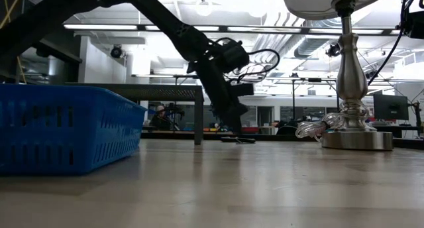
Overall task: Pick & Place Office Desk Supplies
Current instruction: Put the top black spring keychain into the green bin
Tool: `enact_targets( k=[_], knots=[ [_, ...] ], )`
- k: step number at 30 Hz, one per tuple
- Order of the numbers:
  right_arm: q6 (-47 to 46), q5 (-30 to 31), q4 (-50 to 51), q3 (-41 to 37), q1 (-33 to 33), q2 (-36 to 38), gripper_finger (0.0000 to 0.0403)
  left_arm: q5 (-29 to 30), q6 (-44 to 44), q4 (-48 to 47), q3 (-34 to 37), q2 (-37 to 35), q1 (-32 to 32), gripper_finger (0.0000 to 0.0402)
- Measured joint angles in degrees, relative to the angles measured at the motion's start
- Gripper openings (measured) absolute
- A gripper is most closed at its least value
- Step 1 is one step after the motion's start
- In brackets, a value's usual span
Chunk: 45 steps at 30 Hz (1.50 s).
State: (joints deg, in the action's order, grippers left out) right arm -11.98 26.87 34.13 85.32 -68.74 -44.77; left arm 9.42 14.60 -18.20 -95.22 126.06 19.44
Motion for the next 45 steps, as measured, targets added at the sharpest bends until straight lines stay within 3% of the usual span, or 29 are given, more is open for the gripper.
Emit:
enact_targets(
  k=[28, 32, 45],
  knots=[
    [0.00, -0.01, -0.01, 0.00, 0.01, 0.00, 0.0120, 1.21, -8.23, -18.12, -0.02, -2.93, 3.39, 0.0084],
    [0.00, 0.01, 0.00, 0.00, 0.01, 0.00, 0.0120, -0.95, -6.21, -16.34, 0.00, -2.95, 3.46, 0.0084],
    [-0.01, 0.00, 0.00, 0.00, 0.01, 0.00, 0.0120, -4.29, 9.35, 1.63, 0.09, -2.91, 2.38, 0.0084]
  ],
)
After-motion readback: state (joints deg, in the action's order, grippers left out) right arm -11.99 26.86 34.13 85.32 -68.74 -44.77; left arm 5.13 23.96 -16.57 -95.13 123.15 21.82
